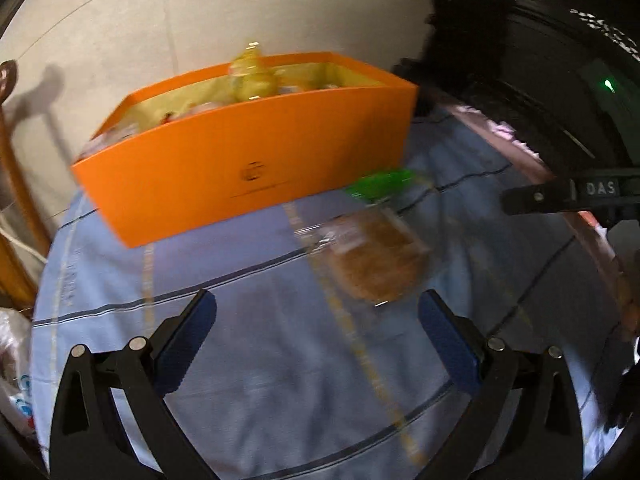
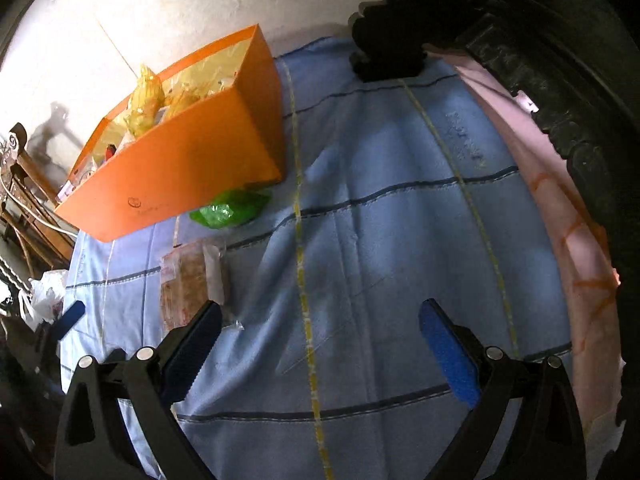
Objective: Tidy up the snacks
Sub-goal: 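Move both open tools back toward the last snacks on the cloth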
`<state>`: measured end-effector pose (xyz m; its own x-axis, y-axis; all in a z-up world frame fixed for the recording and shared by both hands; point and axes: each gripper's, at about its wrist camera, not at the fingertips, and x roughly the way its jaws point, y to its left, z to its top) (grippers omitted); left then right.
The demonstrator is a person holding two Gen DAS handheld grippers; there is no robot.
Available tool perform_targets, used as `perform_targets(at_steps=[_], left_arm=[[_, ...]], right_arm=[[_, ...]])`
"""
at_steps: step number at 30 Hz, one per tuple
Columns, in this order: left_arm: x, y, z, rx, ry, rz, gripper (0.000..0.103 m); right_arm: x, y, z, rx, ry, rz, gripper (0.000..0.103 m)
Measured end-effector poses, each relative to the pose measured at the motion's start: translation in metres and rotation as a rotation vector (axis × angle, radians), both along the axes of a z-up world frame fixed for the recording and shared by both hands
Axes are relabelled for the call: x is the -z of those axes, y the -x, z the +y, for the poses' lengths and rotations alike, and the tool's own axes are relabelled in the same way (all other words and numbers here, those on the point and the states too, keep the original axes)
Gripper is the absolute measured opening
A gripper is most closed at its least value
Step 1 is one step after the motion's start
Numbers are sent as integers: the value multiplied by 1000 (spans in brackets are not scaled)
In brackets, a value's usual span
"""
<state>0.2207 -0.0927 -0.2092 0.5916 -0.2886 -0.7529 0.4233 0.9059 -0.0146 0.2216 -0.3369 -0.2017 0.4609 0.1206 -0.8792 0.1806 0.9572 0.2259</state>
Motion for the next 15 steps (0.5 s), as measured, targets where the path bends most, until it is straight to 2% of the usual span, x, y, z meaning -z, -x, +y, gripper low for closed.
perform_targets(at_steps=[5,8,12,15], left_arm=[[5,-16,-39,-58,31,18,99],[10,-26,-62,-89,40,31,99],[26,-34,-87,-86,-20,6,99],[45,-44,-88,-110,-39,36,96]], right_arm=[[-19,7,-8,51,26,-67,99],[-24,8,-14,62,40,-73,99],[-29,0,-17,56,68,-64,99],[-33,-13,-21,64,68,-66,99]])
